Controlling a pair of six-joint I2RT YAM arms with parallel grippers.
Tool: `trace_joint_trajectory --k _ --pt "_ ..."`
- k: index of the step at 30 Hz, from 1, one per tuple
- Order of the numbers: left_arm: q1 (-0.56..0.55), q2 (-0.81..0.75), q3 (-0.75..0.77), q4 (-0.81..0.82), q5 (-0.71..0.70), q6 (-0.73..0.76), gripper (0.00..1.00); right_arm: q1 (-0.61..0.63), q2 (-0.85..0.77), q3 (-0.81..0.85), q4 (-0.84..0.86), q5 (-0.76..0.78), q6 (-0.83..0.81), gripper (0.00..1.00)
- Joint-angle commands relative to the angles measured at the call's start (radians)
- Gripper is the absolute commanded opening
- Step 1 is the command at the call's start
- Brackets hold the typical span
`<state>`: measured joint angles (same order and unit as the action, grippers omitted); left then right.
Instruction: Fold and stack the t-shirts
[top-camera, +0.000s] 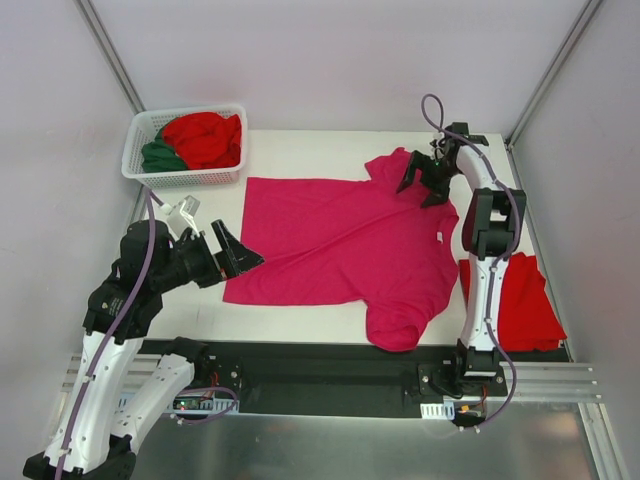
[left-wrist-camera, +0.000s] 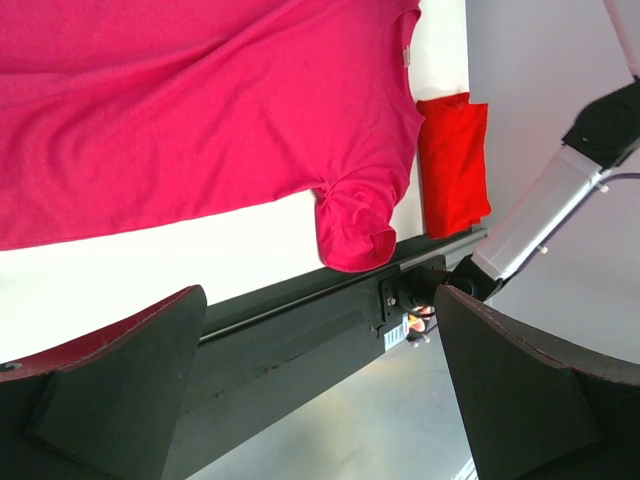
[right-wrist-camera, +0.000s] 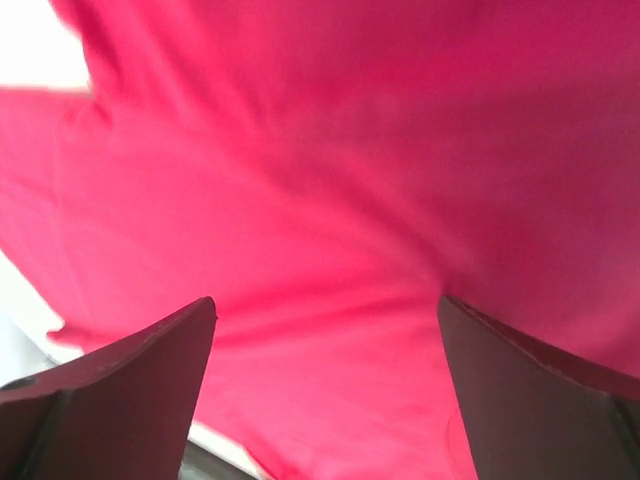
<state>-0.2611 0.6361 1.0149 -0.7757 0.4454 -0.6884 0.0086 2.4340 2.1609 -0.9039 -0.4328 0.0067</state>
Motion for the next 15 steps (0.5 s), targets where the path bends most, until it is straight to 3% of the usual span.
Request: trace_joint_trajectory --k 1,4,8,15 --pt "-0.003 0.002 0.019 -0.007 0.026 0.027 0.99 0.027 -0.254 -0.195 0.026 -0.089 0.030 0.96" --pt "-0.003 0.007 0.019 -0.007 0.019 0.035 0.99 0.086 -0.455 -0.433 0.086 -0.129 0.062 0.96" --pt "-0.001 0.013 0.008 -0.007 0.009 0.036 0.99 0.186 -0.692 -0.642 0.037 -0.045 0.007 0.96" --pt "-0.003 0.039 -0.004 -0.004 0.024 0.066 0.99 0.264 -0.923 -1.030 0.114 -0.006 -0.051 0.96"
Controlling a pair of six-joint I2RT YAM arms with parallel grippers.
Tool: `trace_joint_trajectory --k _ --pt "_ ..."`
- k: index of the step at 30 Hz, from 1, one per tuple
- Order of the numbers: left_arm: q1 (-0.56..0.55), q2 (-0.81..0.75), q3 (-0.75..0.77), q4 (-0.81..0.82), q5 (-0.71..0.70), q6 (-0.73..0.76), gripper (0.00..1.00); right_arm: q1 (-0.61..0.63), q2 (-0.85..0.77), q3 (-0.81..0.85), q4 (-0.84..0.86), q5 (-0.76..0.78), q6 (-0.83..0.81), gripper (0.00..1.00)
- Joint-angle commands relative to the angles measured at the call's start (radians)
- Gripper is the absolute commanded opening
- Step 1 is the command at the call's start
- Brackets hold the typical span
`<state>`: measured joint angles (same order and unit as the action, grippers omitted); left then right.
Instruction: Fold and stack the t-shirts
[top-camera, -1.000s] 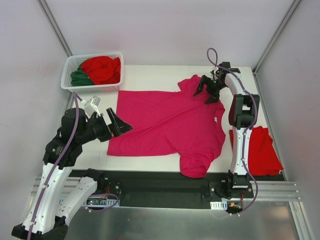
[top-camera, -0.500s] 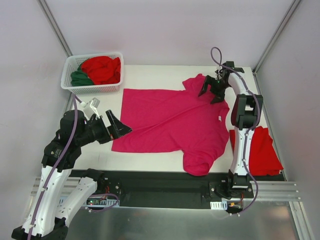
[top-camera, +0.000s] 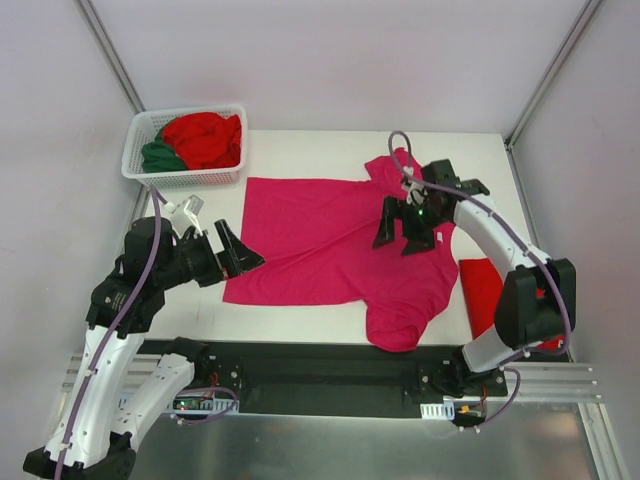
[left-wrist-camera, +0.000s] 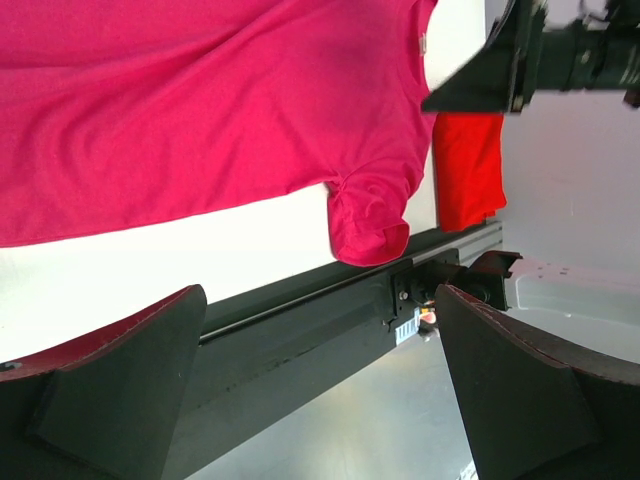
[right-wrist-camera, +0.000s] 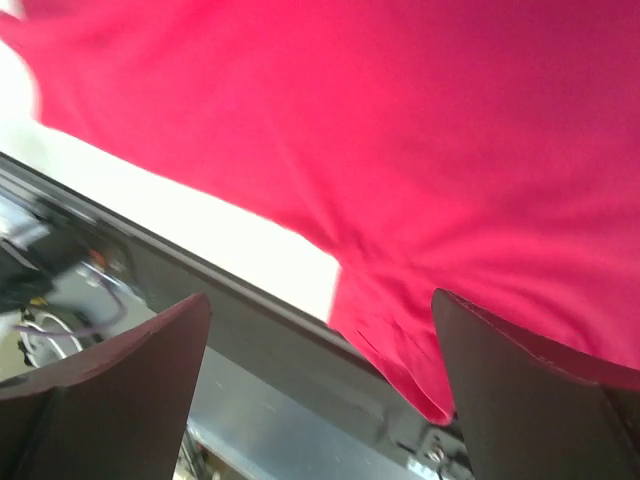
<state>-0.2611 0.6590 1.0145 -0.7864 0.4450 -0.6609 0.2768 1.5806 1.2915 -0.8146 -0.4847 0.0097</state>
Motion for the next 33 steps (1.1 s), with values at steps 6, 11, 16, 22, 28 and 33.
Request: trace_joint_trajectory --k 6,11,16,22,28,33 --pt "-0.003 0.036 -0.011 0.019 0.054 0.057 0.99 0.002 -0.221 -0.388 0.193 0.147 -0.076 0.96" --pt "-0.001 0.044 -0.016 0.027 0.069 0.060 0.99 0.005 -0.263 -0.458 0.267 0.190 -0.039 0.96" --pt "-0.001 0.064 -0.005 0.032 0.080 0.061 0.99 0.009 -0.265 -0.532 0.290 0.178 -0.024 0.96" --pt "-0.003 0.074 0.002 0.033 0.090 0.070 0.99 0.018 -0.291 -0.644 0.293 0.188 0.013 0.96" --pt "-0.001 0.073 -0.002 0.035 0.098 0.073 0.99 0.047 -0.314 -0.612 0.168 0.254 0.024 0.96" --pt "-0.003 0.064 -0.017 0.035 0.097 0.078 0.99 0.058 -0.300 -0.591 0.091 0.268 0.044 0.96"
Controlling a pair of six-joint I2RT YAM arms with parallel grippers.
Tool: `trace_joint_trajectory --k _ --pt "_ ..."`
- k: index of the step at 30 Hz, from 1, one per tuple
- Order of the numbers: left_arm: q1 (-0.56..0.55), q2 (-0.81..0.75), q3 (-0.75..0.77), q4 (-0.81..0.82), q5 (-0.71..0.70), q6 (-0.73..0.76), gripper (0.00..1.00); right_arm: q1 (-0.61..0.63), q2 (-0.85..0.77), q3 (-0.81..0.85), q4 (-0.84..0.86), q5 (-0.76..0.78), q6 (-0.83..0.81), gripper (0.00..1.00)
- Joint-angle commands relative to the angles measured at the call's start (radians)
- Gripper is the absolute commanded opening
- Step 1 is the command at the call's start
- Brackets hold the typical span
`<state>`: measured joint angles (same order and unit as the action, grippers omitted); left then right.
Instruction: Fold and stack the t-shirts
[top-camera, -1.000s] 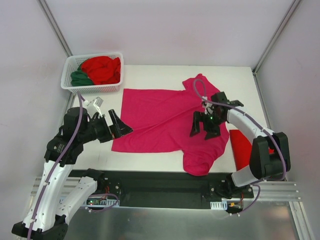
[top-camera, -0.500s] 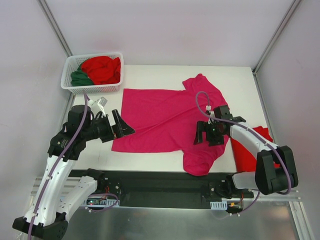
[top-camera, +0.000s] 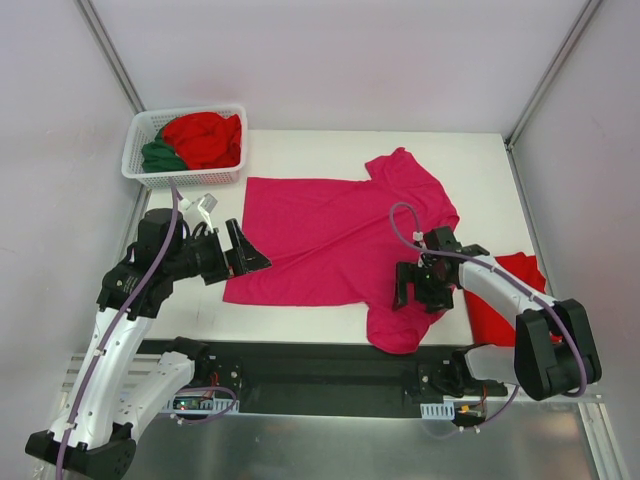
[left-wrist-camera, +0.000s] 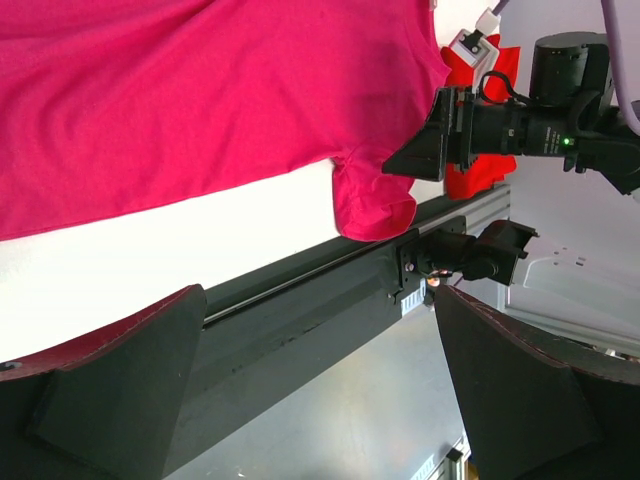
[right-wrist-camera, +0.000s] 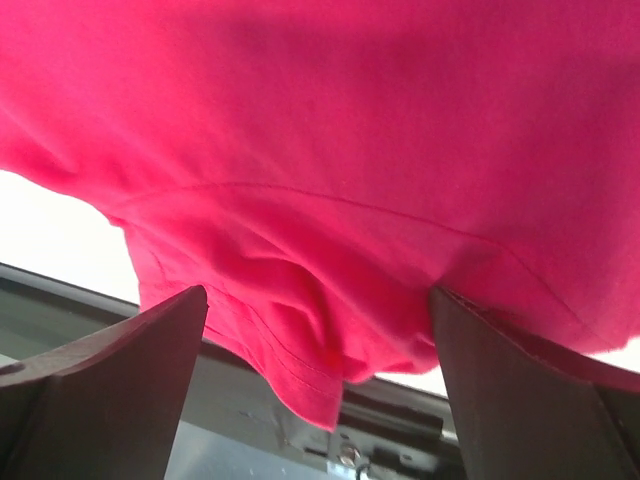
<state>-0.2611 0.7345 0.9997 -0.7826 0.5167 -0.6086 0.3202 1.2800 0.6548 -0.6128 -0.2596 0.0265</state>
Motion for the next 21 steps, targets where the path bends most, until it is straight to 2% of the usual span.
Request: trace_joint_trajectory --k 1,11,16,21 --pt "-0.003 -0.012 -0.006 0.031 0.025 0.026 0.99 0.019 -0.002 0.051 -0.145 0.065 0.030 0.96" --pt "-0.003 -0.009 -0.012 0.036 0.037 0.036 0.99 0.123 -0.159 0.267 -0.263 0.105 0.078 0.96" --pt "-0.003 0.000 -0.003 0.042 0.039 0.044 1.00 0.190 -0.180 0.227 -0.298 0.137 0.108 0.96" --pt "-0.003 -0.004 -0.012 0.043 0.046 0.041 0.99 0.339 -0.287 0.137 -0.346 0.239 0.190 0.96"
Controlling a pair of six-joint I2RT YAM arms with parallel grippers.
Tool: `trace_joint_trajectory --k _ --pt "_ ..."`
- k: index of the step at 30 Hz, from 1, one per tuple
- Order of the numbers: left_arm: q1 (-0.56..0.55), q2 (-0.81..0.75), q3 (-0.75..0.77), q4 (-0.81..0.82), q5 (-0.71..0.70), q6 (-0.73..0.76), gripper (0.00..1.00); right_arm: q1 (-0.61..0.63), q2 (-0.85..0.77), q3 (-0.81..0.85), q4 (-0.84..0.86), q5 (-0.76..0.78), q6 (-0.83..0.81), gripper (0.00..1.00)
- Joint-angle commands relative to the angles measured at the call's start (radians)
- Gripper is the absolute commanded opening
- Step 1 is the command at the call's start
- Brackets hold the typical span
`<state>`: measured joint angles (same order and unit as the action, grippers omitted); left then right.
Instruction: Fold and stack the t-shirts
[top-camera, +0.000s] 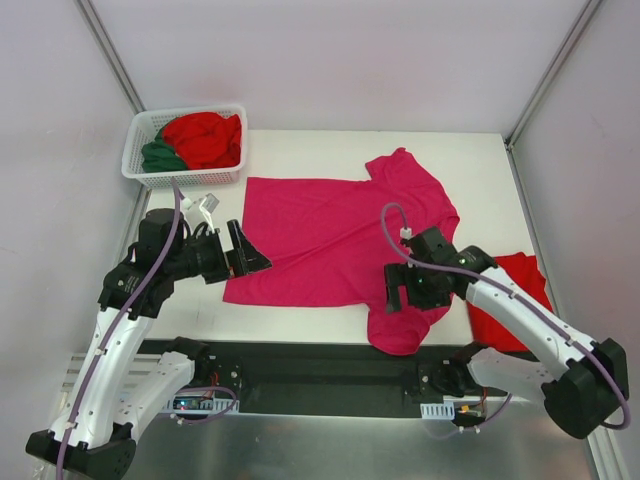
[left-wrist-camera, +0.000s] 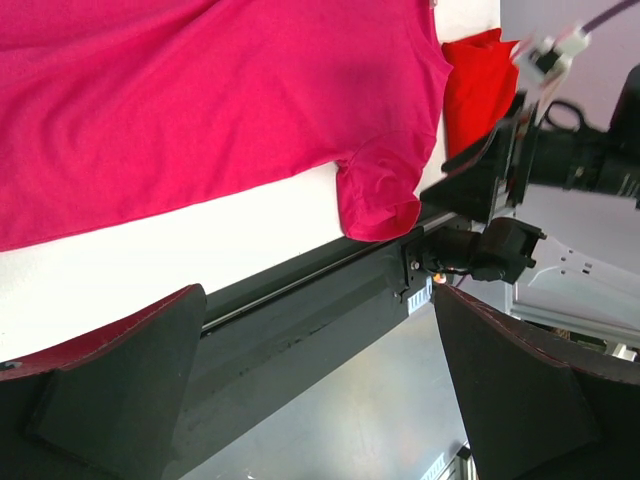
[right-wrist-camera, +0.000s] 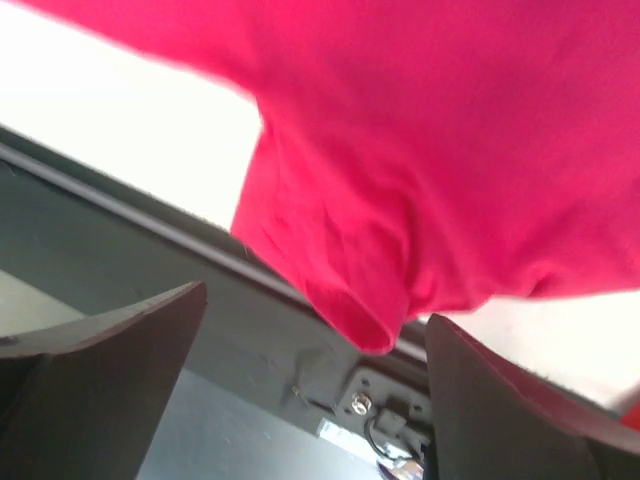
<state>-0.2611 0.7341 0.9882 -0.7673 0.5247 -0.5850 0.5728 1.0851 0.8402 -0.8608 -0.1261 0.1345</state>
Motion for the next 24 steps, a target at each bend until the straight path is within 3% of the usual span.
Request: trace_joint_trajectory --k 1,7,14,19,24 --pt "-0.001 -0.009 -0.003 0.029 0.041 0.016 0.99 0.111 -0.105 -0.059 -0.115 0.120 0.111 0.96" --pt "-0.001 0.005 -0.013 0.037 0.064 0.014 0.99 0.323 -0.114 -0.093 -0.208 0.318 0.206 0.96" --pt "-0.003 0.028 -0.005 0.042 0.093 0.017 0.99 0.475 -0.010 -0.078 -0.247 0.497 0.335 0.99" --pt "-0.003 0.025 0.004 0.042 0.104 0.019 0.99 0.605 0.062 -0.111 -0.204 0.629 0.430 0.83" --pt "-0.003 0.016 0.006 0.043 0.112 0.013 0.99 0.660 0.131 -0.144 -0.115 0.637 0.465 0.64"
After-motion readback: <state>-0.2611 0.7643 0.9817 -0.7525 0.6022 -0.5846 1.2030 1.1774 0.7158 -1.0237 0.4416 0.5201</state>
